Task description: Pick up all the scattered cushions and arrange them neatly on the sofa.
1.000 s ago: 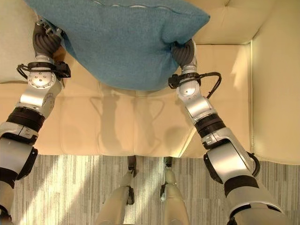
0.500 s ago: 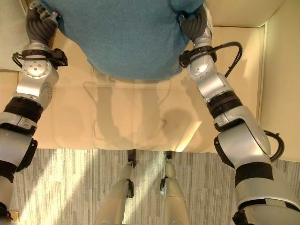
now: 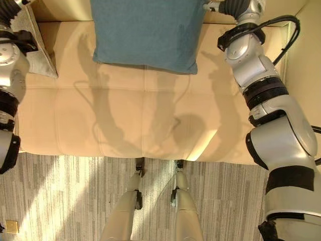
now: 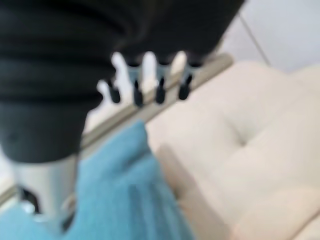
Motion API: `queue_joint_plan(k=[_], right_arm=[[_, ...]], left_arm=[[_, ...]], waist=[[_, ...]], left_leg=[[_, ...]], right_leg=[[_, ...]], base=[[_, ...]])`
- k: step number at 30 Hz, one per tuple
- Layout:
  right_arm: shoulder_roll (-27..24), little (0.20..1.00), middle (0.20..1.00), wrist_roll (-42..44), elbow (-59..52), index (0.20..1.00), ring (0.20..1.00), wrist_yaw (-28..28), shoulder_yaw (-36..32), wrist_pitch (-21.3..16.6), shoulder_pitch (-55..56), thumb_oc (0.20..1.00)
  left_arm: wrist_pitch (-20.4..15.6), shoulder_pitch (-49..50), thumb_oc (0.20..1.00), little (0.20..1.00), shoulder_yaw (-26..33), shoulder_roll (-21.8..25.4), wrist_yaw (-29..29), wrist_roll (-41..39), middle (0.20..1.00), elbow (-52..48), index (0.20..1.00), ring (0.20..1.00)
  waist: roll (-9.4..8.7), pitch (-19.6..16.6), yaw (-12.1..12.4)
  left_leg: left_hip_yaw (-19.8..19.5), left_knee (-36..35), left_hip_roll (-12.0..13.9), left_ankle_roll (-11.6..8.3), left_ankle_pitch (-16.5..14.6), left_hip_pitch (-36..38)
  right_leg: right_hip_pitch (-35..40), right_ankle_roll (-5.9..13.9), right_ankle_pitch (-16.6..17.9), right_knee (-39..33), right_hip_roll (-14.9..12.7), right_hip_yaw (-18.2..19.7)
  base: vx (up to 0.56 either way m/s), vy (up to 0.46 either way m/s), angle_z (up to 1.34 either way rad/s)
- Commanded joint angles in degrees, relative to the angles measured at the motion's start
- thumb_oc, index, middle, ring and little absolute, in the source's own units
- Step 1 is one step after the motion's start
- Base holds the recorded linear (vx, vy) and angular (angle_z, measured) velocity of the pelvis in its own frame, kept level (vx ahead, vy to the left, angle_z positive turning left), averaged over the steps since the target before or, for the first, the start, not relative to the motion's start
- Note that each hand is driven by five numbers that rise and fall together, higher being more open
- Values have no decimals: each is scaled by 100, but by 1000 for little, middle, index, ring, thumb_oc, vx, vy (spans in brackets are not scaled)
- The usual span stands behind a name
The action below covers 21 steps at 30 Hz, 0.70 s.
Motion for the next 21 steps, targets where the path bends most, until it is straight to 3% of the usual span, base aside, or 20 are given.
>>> queue_joint_plan(k=[1,5,6,8,9,10,12,13,15,21], right_arm=[[-68,1000,1000,-129,372,1000,1000,-213,-33,-76,27,1000],[-370,1000,1000,22,-166,1000,1000,-117,-390,-175,598,1000],[-374,1000,1000,144,-705,1000,1000,26,-669,-298,1152,1000],[-359,1000,1000,162,-913,1000,1000,94,-781,-351,1397,1000],[-259,1000,1000,186,-1596,1000,1000,323,-1191,-484,2130,1000],[-247,1000,1000,152,-1847,1000,1000,447,-1311,-502,2472,1000],[-130,1000,1000,-13,-2667,1000,1000,816,-1889,-591,3728,1000],[-126,1000,1000,-19,-2692,1000,1000,818,-1897,-580,3752,1000],[141,1000,1000,-257,-3238,1000,1000,1288,-2336,-612,4882,1000],[725,1000,1000,-1055,-3504,1000,1000,1985,-3044,-488,7053,1000]], left_arm=[[-186,246,1000,1000,-223,213,-2,155,1000,170,1000,1000],[-345,1036,1000,1000,250,394,-11,217,1000,-533,1000,1000],[-468,1889,1000,1000,733,437,10,280,1000,-1150,1000,1000],[-527,2356,1000,1000,1039,440,31,370,1000,-1512,1000,1000],[-617,3473,1000,1000,1795,389,16,473,1000,-2319,1000,1000],[-644,3991,1000,1000,2115,362,12,605,1000,-2688,1000,1000],[-608,5402,1000,1000,2861,-97,-117,964,1000,-3633,1000,1000],[-596,5436,1000,1000,2878,-100,-111,974,1000,-3664,1000,1000],[-473,6413,1000,1000,3241,-699,-368,1161,1000,-3995,1000,1000],[59,8189,1000,1000,3687,-1781,-920,1539,1000,-3690,1000,1000]], waist=[[-263,-851,241],[-293,-877,247],[-334,-854,240],[-347,-839,232],[-427,-816,209],[-461,-814,197],[-535,-802,145],[-543,-805,138],[-575,-840,105],[-533,-808,111]], left_leg=[[-328,-129,-119,-701,129,220],[-320,-129,-90,-726,78,412],[-287,-129,-69,-718,13,646],[-270,-129,-52,-710,-21,789],[-251,-129,-26,-695,-116,1091],[-248,-129,-1,-685,-161,1245],[-206,-129,75,-647,-320,1730],[-204,-129,65,-643,-296,1724],[-146,-129,150,-599,-421,2116],[-12,-129,295,-466,-667,3065]], right_leg=[[22,1036,12,-44,-237,-124],[217,1036,-41,-44,-232,-171],[453,1036,-94,-44,-227,-174],[602,1036,-128,-44,-229,-172],[896,1001,-209,-44,-208,-146],[1066,982,-268,-44,-188,-125],[1574,915,-435,-44,-170,-115],[1567,915,-416,-44,-180,-112],[1950,863,-561,-44,-183,-111],[2896,771,-833,-44,-210,-146]], base=[[17,-1,4],[33,-7,2],[71,-2,2],[53,2,-8],[61,-17,-18],[102,-32,-22],[99,-54,-11],[76,-52,-1],[106,-36,-1],[60,7,-3]])
